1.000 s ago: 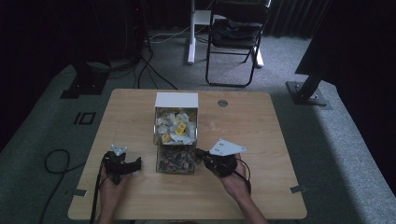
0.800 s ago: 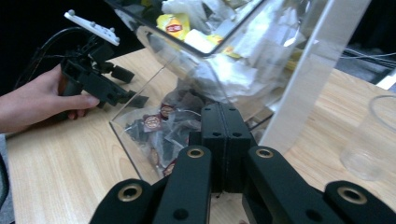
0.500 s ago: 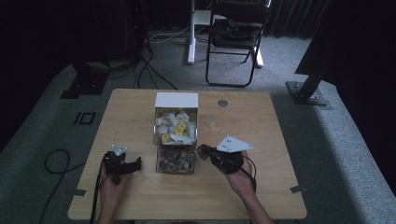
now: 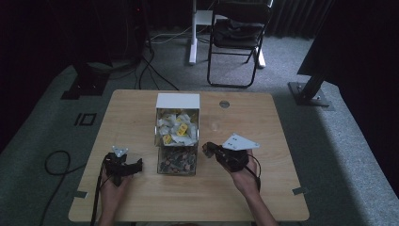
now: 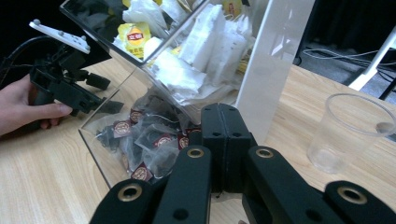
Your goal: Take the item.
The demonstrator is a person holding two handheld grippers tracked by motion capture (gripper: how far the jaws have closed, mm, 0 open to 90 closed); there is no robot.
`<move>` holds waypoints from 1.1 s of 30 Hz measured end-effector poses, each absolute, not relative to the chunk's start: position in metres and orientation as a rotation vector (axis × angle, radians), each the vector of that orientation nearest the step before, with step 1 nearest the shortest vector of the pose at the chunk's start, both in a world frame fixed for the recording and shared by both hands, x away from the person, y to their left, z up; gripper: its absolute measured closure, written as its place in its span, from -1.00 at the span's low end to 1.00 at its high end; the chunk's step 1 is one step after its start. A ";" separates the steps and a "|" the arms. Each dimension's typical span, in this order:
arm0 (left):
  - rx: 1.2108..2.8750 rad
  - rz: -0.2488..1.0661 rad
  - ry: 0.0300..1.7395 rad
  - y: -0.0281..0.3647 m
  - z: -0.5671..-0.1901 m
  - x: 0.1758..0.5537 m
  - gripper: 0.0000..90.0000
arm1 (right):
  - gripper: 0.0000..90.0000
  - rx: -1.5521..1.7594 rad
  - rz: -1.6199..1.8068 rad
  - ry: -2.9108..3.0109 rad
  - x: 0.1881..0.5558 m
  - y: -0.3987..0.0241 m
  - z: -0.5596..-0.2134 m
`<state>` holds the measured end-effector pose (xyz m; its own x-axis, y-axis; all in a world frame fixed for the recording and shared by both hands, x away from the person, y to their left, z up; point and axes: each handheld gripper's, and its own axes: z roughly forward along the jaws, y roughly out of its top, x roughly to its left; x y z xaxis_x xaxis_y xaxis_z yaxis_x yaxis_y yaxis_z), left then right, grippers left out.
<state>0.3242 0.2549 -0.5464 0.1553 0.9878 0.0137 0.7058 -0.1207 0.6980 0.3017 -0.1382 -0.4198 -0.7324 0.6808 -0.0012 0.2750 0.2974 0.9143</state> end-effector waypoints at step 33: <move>1.891 0.668 1.607 0.255 -0.546 0.324 -0.80 | 1.00 0.892 1.399 2.136 0.329 -0.142 -0.416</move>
<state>0.3242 0.2549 -0.5463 0.1555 0.9877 0.0135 0.7064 -0.1207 0.6974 0.3291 -0.1418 -0.4161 -0.6989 0.7152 -0.0088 0.2776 0.2826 0.9182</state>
